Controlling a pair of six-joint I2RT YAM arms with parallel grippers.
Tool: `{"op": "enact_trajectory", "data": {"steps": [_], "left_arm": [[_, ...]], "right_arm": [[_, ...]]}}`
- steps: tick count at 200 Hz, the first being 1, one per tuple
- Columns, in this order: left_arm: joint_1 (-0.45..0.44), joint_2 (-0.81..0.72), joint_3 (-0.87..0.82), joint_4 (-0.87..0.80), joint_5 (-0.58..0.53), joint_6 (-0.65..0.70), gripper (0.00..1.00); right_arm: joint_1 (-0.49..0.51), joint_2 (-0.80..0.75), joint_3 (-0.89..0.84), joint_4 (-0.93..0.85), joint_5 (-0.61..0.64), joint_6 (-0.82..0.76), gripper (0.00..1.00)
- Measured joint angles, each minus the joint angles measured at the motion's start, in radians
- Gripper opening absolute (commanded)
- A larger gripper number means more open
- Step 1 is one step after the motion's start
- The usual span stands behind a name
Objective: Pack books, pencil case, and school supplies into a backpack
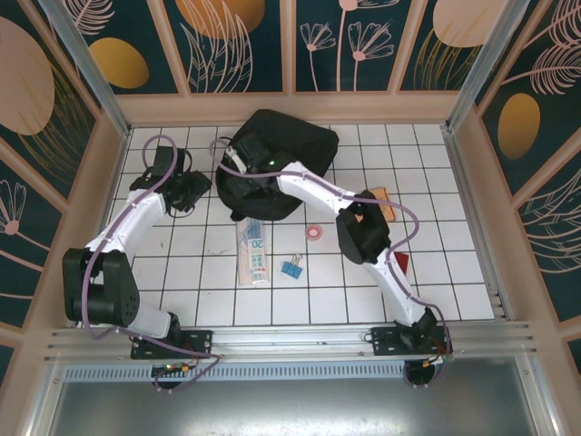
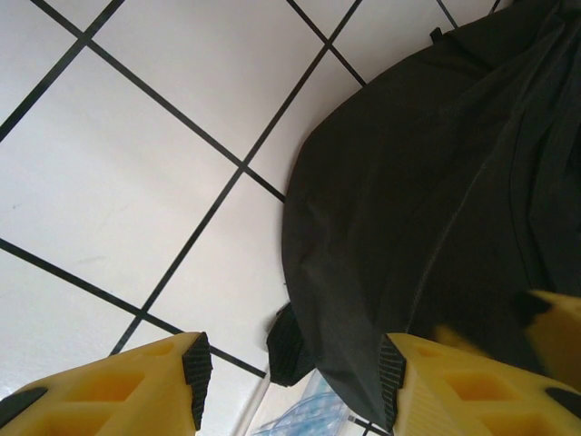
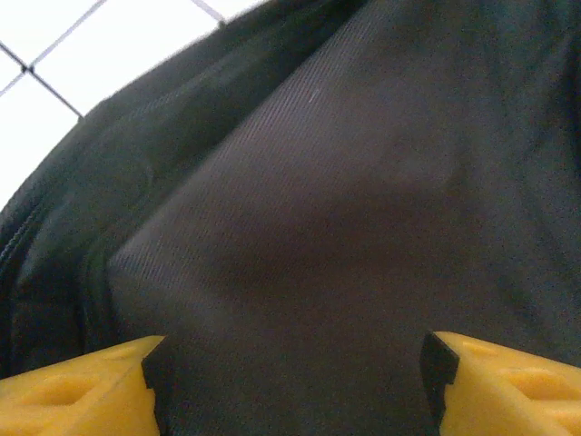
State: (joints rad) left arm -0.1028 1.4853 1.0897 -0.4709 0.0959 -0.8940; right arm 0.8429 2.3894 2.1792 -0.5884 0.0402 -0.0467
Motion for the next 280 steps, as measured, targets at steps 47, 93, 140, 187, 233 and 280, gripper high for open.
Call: {"op": "enact_trajectory", "data": {"steps": [47, 93, 140, 187, 233, 280], "left_arm": [[0.0, 0.0, 0.0, 0.003, 0.004, 0.001, 0.54], [0.0, 0.0, -0.002, 0.005, 0.011, 0.003, 0.54], [0.0, 0.0, -0.005, 0.016, 0.031, 0.003, 0.54], [0.0, 0.0, -0.018, 0.025, 0.035, 0.003, 0.53], [0.0, 0.0, -0.024, 0.031, 0.048, 0.003, 0.52], [0.0, 0.0, -0.027, 0.068, 0.101, 0.003, 0.51]], "right_arm": [[0.03, 0.0, -0.023, -0.006, -0.008, -0.004, 0.77], [0.031, 0.0, -0.061, 0.008, -0.008, -0.013, 0.78], [0.041, 0.034, -0.07, 0.018, 0.095, -0.042, 0.26], [0.024, 0.04, -0.105, 0.064, 0.162, -0.019, 0.0], [-0.021, -0.088, -0.151, 0.1, 0.148, -0.011, 0.0], [-0.076, -0.201, -0.082, 0.129, 0.11, 0.008, 0.0]]}}
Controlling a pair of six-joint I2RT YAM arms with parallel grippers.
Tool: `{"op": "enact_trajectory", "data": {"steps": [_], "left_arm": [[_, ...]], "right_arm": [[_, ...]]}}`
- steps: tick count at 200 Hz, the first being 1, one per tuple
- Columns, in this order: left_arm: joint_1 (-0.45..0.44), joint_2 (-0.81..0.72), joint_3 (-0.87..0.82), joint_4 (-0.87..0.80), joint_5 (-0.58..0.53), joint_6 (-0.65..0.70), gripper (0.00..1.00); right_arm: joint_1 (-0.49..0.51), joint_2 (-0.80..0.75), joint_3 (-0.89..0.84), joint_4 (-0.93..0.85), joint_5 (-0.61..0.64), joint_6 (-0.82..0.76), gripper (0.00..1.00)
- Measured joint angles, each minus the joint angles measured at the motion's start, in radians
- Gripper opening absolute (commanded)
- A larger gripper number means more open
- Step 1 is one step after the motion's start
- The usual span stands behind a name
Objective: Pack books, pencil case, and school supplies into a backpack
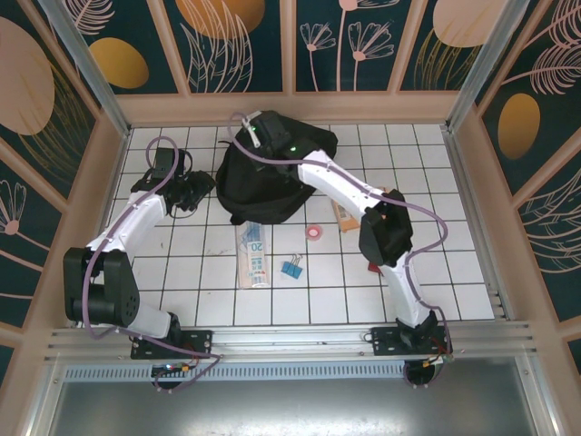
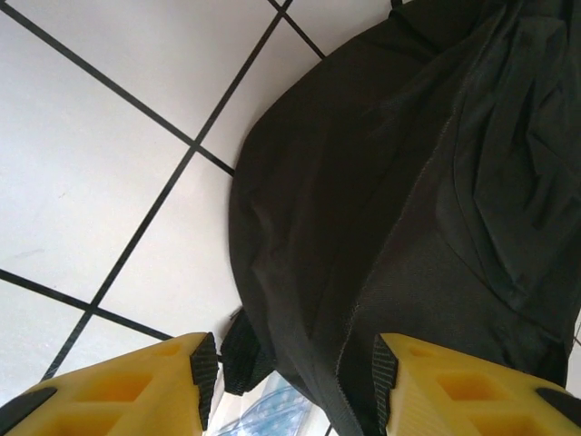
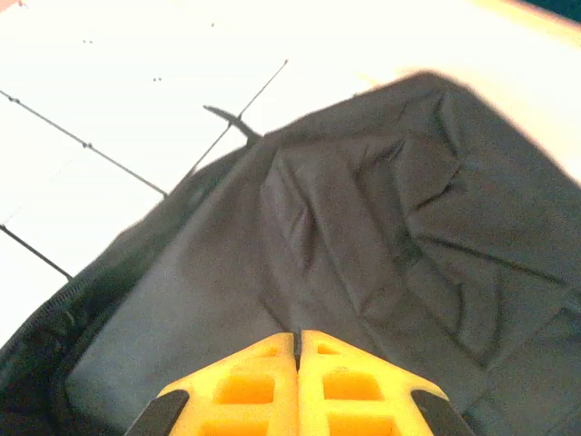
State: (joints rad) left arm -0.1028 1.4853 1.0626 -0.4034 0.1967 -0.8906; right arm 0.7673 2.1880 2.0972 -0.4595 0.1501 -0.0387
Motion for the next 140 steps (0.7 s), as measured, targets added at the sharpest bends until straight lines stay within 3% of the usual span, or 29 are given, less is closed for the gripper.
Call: {"op": "enact_trajectory", "data": {"steps": [5, 15, 23, 48, 64, 103, 124, 140], "left_arm": [[0.0, 0.0, 0.0, 0.002, 0.004, 0.0, 0.51], [0.0, 0.0, 0.0, 0.007, 0.008, 0.0, 0.52], [-0.002, 0.0, 0.0, 0.011, 0.012, 0.0, 0.52], [-0.026, 0.018, 0.015, 0.006, -0.008, -0.002, 0.62], [-0.063, 0.083, 0.087, -0.05, -0.069, -0.001, 0.62], [-0.091, 0.175, 0.138, -0.102, -0.153, -0.002, 0.46], [-0.093, 0.194, 0.123, -0.087, -0.145, 0.004, 0.31], [-0.097, 0.201, 0.088, -0.057, -0.129, 0.0, 0.12]], "right_arm": [[-0.005, -0.004, 0.006, -0.001, -0.01, 0.001, 0.01], [-0.015, 0.001, 0.037, -0.019, -0.047, 0.004, 0.17], [-0.022, 0.018, 0.077, -0.04, -0.09, 0.005, 0.24], [-0.02, 0.071, 0.124, -0.07, -0.153, 0.015, 0.26], [-0.005, 0.094, 0.097, -0.077, -0.165, 0.016, 0.26], [0.031, 0.106, 0.028, -0.089, -0.185, 0.025, 0.26], [0.033, 0.106, 0.028, -0.09, -0.213, 0.032, 0.34], [0.032, 0.111, 0.036, -0.102, -0.237, 0.042, 0.38]]}}
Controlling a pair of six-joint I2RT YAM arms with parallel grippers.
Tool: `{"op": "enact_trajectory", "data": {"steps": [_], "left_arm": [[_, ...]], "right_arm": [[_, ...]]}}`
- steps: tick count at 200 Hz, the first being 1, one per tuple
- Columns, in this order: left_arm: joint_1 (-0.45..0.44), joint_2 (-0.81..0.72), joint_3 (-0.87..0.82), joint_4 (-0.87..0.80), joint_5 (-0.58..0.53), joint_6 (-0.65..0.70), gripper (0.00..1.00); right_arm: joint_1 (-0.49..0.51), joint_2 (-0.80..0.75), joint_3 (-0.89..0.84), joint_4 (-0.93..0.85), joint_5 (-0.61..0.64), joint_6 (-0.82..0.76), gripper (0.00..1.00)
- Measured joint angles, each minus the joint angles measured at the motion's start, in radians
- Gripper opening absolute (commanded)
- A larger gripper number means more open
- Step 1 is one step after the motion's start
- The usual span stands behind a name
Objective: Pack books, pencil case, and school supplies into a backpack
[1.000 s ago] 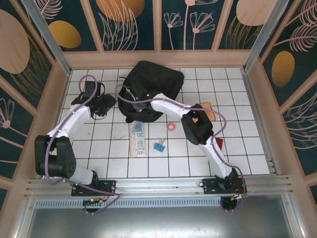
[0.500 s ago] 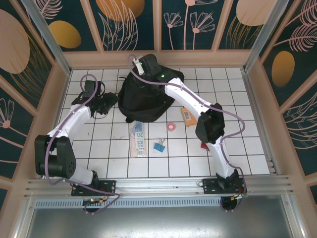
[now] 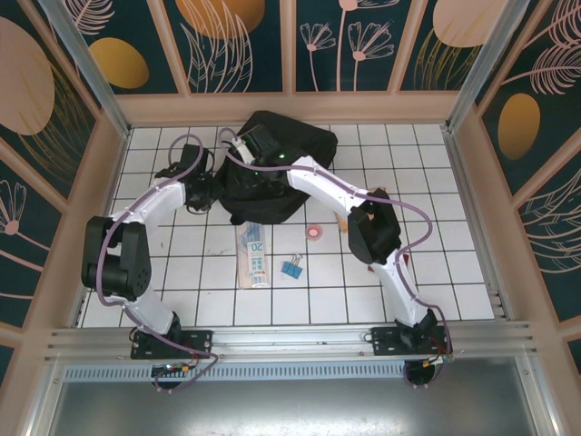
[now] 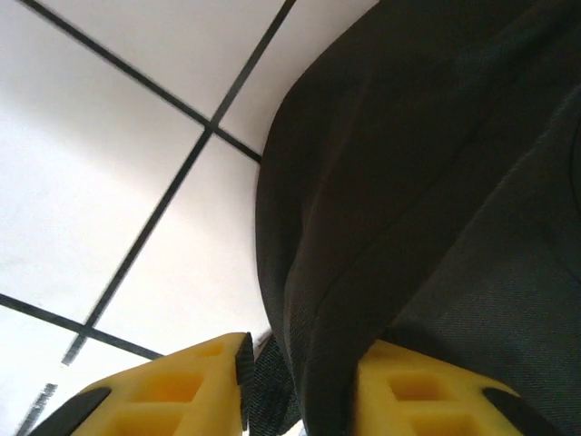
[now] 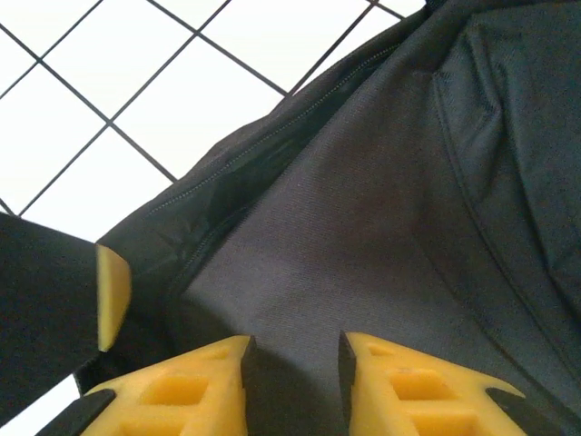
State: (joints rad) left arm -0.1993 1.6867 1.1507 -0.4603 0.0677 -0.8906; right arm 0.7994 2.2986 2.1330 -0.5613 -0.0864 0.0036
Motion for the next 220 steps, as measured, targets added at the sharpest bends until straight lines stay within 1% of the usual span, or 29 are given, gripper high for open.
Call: {"op": "enact_trajectory", "data": {"steps": [10, 48, 68, 73, 80, 83, 87, 112, 118, 129, 143, 156, 169, 183, 210, 220], "left_arm": [[-0.002, 0.0, -0.025, 0.019, 0.001, 0.008, 0.0], [-0.003, 0.0, -0.111, 0.089, -0.006, 0.0, 0.0], [-0.003, 0.0, -0.15, 0.129, -0.002, -0.013, 0.0], [-0.003, 0.001, -0.158, 0.138, 0.002, -0.017, 0.0], [-0.003, 0.002, -0.164, 0.149, 0.003, -0.021, 0.0], [-0.003, 0.002, -0.167, 0.154, 0.003, -0.025, 0.0], [-0.003, 0.003, -0.17, 0.16, 0.004, -0.029, 0.0], [-0.002, 0.001, -0.22, 0.225, 0.026, -0.051, 0.0], [-0.001, -0.005, -0.239, 0.246, 0.033, -0.058, 0.0], [0.005, -0.024, -0.275, 0.284, 0.051, -0.072, 0.0], [0.017, -0.045, -0.308, 0.323, 0.073, -0.09, 0.0], [0.026, -0.053, -0.327, 0.346, 0.09, -0.106, 0.0], [0.035, -0.056, -0.338, 0.357, 0.105, -0.116, 0.0], [0.042, -0.061, -0.343, 0.36, 0.114, -0.126, 0.0], [0.047, -0.065, -0.347, 0.364, 0.122, -0.137, 0.0], [0.048, -0.065, -0.347, 0.367, 0.126, -0.139, 0.0]], "right_arm": [[-0.001, 0.014, 0.026, -0.014, -0.017, 0.003, 0.42], [0.005, 0.113, 0.137, -0.05, -0.071, 0.035, 0.49], [0.017, 0.156, 0.138, -0.061, -0.072, 0.04, 0.51], [0.021, 0.167, 0.138, -0.065, -0.07, 0.04, 0.55], [0.028, 0.182, 0.137, -0.07, -0.065, 0.042, 0.57], [0.031, 0.188, 0.135, -0.071, -0.063, 0.047, 0.61], [0.035, 0.195, 0.133, -0.072, -0.06, 0.048, 0.63], [0.052, 0.224, 0.113, -0.067, -0.044, 0.055, 0.65], [0.053, 0.226, 0.109, -0.064, -0.046, 0.056, 0.7], [0.054, 0.227, 0.109, -0.064, -0.047, 0.059, 0.7], [0.057, 0.227, 0.109, -0.063, -0.046, 0.056, 0.64], [0.063, 0.232, 0.109, -0.06, -0.017, 0.047, 0.55], [0.072, 0.245, 0.112, -0.056, 0.036, 0.036, 0.44], [0.08, 0.263, 0.127, -0.055, 0.097, 0.026, 0.34], [0.098, 0.27, 0.134, -0.037, 0.171, 0.02, 0.01], [0.105, 0.27, 0.134, -0.035, 0.192, 0.031, 0.0]]}}
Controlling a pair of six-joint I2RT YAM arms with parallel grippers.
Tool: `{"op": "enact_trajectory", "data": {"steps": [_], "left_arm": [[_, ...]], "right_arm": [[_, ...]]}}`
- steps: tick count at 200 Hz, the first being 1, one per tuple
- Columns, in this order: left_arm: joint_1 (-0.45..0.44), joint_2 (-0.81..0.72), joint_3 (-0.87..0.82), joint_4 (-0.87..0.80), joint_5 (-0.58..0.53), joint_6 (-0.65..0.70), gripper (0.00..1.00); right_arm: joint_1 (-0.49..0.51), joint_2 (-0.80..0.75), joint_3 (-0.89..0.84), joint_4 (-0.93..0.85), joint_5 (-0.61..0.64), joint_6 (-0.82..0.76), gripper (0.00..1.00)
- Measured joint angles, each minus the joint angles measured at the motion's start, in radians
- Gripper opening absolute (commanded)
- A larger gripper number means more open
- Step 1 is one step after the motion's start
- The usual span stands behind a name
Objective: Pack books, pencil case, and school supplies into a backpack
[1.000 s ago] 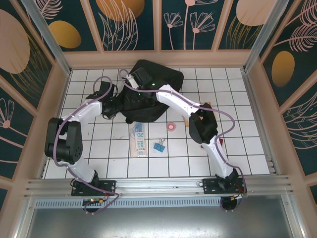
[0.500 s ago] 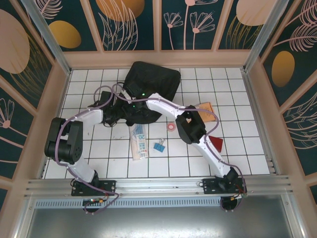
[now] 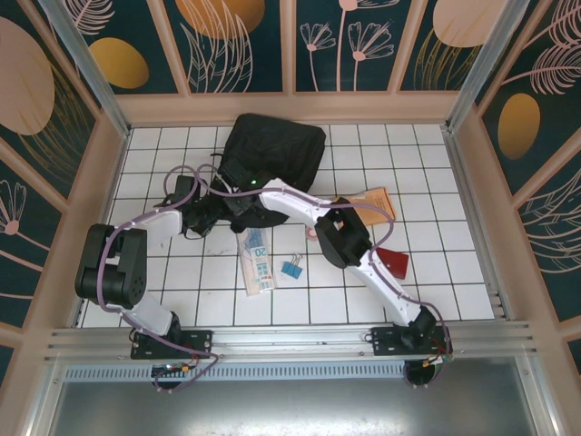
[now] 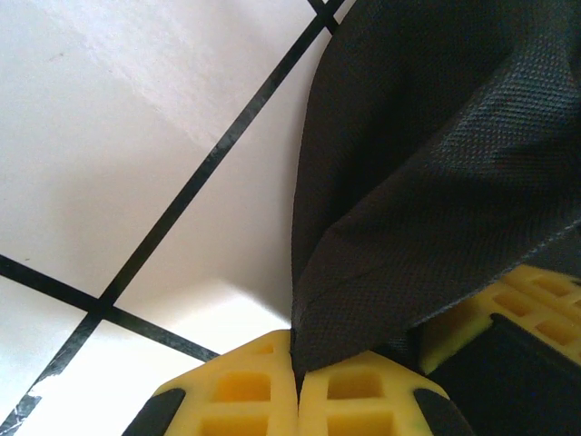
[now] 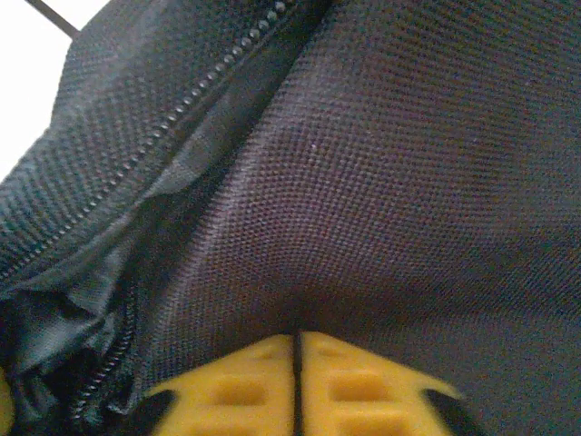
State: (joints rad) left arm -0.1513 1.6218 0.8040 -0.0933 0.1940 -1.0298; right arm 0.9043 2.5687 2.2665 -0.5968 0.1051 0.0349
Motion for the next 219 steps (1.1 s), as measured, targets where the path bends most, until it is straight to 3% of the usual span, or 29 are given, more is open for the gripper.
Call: {"op": "enact_trajectory", "data": {"steps": [38, 104, 119, 140, 179, 219], "left_arm": [[0.002, 0.0, 0.0, 0.01, 0.005, 0.0, 0.0], [0.002, -0.012, -0.004, 0.015, 0.016, 0.008, 0.0], [0.008, -0.033, -0.034, 0.053, 0.045, 0.015, 0.0], [0.014, -0.081, -0.106, 0.156, 0.091, 0.014, 0.0], [0.014, -0.124, -0.177, 0.33, 0.17, 0.003, 0.0], [0.014, -0.127, -0.223, 0.466, 0.226, -0.03, 0.0]], "right_arm": [[-0.028, -0.033, -0.058, 0.049, -0.005, 0.038, 0.0], [-0.219, -0.062, -0.027, 0.021, -0.047, 0.08, 0.0], [-0.224, -0.078, -0.027, 0.02, -0.124, 0.093, 0.19], [-0.209, -0.116, -0.058, 0.041, -0.248, 0.134, 0.33], [-0.175, -0.158, -0.102, 0.088, -0.445, 0.233, 0.43], [-0.15, -0.153, -0.089, 0.089, -0.526, 0.286, 0.49]]}}
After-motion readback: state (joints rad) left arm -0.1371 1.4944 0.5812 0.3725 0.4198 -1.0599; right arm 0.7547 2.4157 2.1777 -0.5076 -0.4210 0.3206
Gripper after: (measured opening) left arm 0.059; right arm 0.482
